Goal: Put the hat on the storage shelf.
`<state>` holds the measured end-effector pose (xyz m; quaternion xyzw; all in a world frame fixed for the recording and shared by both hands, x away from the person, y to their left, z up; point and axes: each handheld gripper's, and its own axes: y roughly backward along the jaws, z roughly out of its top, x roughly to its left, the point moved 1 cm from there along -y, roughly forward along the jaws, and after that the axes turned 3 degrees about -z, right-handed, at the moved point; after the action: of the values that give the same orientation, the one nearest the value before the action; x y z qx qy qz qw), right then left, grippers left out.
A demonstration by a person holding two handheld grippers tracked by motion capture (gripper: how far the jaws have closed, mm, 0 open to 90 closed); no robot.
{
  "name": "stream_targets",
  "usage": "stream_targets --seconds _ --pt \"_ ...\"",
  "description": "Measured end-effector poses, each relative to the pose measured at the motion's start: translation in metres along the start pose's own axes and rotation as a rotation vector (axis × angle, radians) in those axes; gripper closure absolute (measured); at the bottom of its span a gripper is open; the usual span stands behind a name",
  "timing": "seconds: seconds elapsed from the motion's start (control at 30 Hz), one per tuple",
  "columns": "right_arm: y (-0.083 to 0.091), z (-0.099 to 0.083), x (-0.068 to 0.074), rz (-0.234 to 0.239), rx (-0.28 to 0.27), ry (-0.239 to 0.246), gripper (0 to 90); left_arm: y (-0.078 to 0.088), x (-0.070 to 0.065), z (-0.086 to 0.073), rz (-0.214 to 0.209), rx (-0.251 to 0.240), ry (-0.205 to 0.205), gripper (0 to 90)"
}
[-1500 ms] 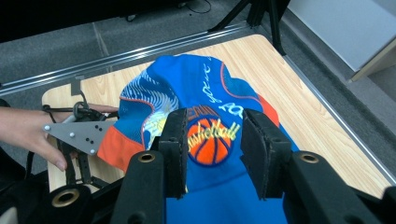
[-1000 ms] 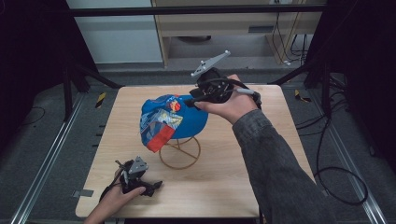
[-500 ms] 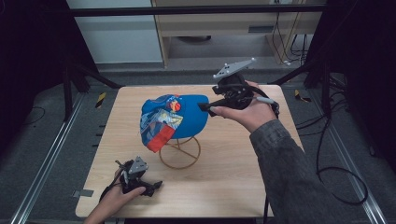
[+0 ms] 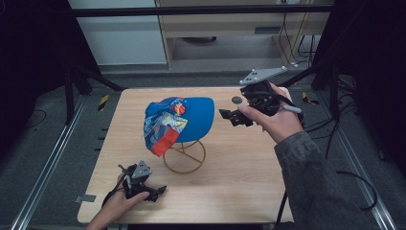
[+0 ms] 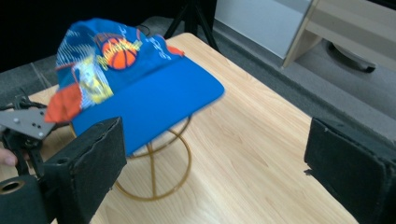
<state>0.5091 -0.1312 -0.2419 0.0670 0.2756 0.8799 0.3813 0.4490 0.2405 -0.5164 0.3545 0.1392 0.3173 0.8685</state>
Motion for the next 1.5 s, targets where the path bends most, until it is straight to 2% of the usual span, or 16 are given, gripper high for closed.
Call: stream_targets --seconds 0.27,0.4,0.73,1.0,1.2,1.5 --pt "0.010 -0.019 -0.010 -0.030 0.007 -0.013 6.7 0.000 0.000 0.000 0.002 -0.003 0.002 0.0" --pt "0.014 -0.025 -0.014 -0.046 0.027 -0.016 6.7 0.000 0.000 0.000 0.002 -0.003 0.003 0.0" --pt "0.033 -0.048 -0.025 -0.089 0.021 -0.052 7.7 0.000 -0.001 0.000 0.002 -0.004 0.002 0.0" --pt "0.042 -0.081 -0.035 -0.133 0.020 -0.090 9.2 0.000 -0.001 -0.001 0.000 0.000 0.002 0.0" --pt "0.041 -0.108 -0.041 -0.152 0.023 -0.123 8.7 0.000 -0.001 -0.001 0.000 0.000 0.002 0.0" --pt "0.026 -0.143 -0.042 -0.174 0.033 -0.133 8.3 0.000 -0.001 -0.001 0.000 0.000 0.002 0.0"
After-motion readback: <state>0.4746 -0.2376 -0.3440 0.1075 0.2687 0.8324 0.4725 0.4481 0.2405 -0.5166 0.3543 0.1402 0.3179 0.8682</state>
